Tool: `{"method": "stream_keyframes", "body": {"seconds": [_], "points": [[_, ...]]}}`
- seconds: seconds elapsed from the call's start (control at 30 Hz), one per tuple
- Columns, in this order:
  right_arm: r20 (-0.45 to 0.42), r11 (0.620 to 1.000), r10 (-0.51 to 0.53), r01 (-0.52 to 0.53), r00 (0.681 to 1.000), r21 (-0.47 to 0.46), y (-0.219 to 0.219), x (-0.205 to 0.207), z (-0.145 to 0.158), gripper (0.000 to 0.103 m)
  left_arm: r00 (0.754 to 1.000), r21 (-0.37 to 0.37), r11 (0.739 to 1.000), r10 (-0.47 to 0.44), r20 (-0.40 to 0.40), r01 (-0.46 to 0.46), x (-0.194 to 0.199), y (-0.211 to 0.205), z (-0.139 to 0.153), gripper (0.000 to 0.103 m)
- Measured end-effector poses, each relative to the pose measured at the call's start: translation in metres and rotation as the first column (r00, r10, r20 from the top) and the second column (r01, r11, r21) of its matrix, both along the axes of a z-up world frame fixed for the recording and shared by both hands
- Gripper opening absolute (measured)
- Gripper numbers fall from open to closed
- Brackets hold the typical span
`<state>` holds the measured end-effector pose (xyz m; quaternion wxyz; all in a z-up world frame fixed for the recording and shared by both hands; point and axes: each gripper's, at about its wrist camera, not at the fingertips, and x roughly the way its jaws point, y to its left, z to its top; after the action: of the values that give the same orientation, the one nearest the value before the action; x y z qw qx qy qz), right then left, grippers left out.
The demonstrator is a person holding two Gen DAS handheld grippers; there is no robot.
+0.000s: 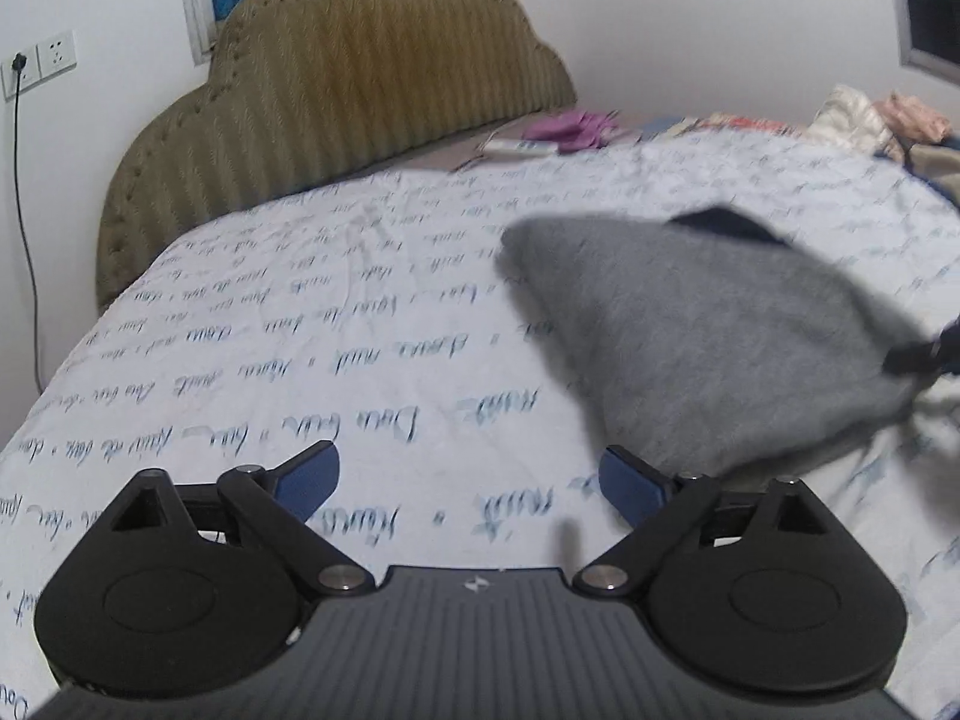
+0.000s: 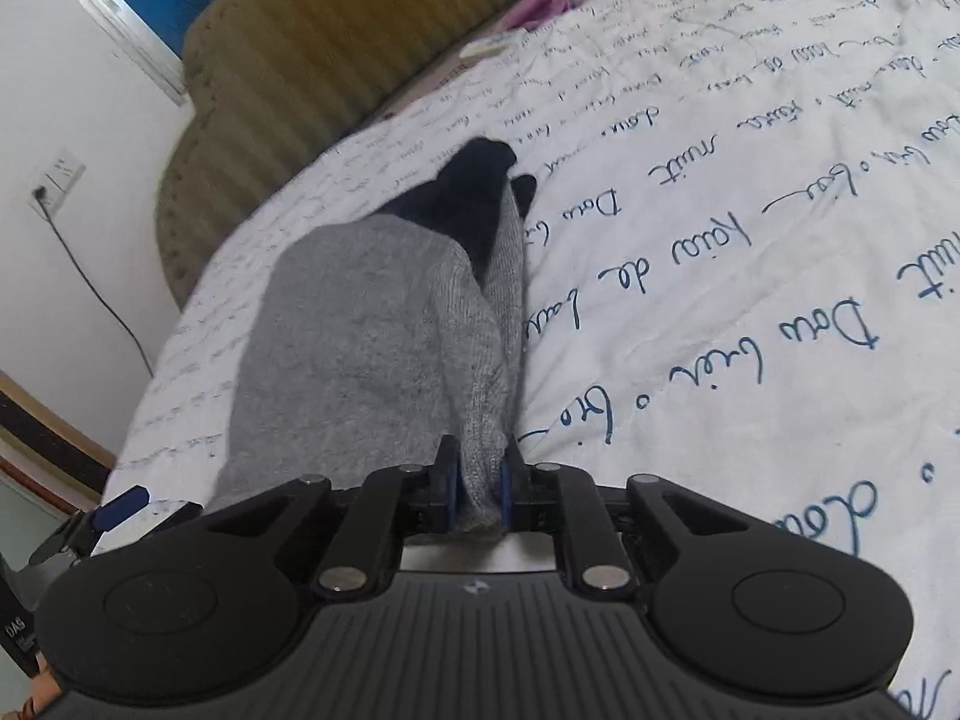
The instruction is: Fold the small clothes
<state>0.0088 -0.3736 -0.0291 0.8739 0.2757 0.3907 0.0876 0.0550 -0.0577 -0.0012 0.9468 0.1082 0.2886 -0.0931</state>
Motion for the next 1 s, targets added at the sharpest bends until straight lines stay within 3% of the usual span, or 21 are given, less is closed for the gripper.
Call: {"method": "stream_keyframes", "body": {"seconds": [0.17, 0.3, 0.4, 0.47, 0.53, 0.6, 0.7, 0.87, 0.93, 1.0], "points": [[-0.004, 1.0, -0.017, 0.017, 1.0, 0.0, -0.003, -0.001, 0.001, 0.014, 0.994, -0.056, 0.992, -0.11, -0.021, 0.109, 0.015, -0.035, 0.019, 0.103], [-0.035, 1.0, -0.002, 0.001, 0.999, -0.012, 0.001, -0.001, -0.006, 0.014, 0.984, 0.016, 0.993, -0.116, -0.137, 0.119, 0.034, -0.065, -0.011, 0.099], [0.004, 1.0, -0.007, 0.007, 1.0, -0.008, -0.009, 0.0, 0.003, 0.026, 0.976, -0.08, 0.989, -0.134, -0.171, 0.122, 0.038, -0.056, -0.012, 0.101], [0.018, 1.0, -0.012, 0.012, 1.0, 0.008, -0.017, 0.014, 0.01, 0.053, 0.978, -0.117, 0.987, -0.129, -0.165, 0.11, 0.05, -0.05, -0.004, 0.103], [0.062, 0.998, 0.04, -0.043, 0.997, 0.039, -0.02, 0.036, 0.012, 0.066, 0.98, -0.164, 0.981, -0.126, -0.153, 0.101, 0.068, -0.045, 0.006, 0.103], [0.041, 0.998, 0.038, -0.04, 0.998, 0.049, -0.022, 0.064, 0.008, 0.067, 0.975, -0.248, 0.965, -0.13, -0.18, 0.082, 0.094, -0.037, 0.01, 0.103], [0.022, 0.992, 0.083, -0.085, 0.996, 0.091, -0.022, 0.103, -0.006, 0.068, 0.956, -0.408, 0.913, -0.143, -0.258, 0.027, 0.133, -0.023, 0.006, 0.103], [0.019, 0.961, 0.141, -0.141, 0.99, 0.239, -0.019, 0.151, -0.029, 0.068, 0.91, -0.568, 0.82, -0.182, -0.372, -0.069, 0.19, -0.015, -0.02, 0.1], [0.02, 0.939, 0.152, -0.151, 0.988, 0.31, -0.019, 0.169, -0.035, 0.068, 0.897, -0.632, 0.765, -0.187, -0.401, -0.124, 0.209, -0.012, -0.033, 0.098], [0.013, 0.928, 0.138, -0.134, 0.99, 0.348, -0.02, 0.184, -0.039, 0.067, 0.887, -0.694, 0.696, -0.186, -0.423, -0.185, 0.224, -0.006, -0.044, 0.083]]}}
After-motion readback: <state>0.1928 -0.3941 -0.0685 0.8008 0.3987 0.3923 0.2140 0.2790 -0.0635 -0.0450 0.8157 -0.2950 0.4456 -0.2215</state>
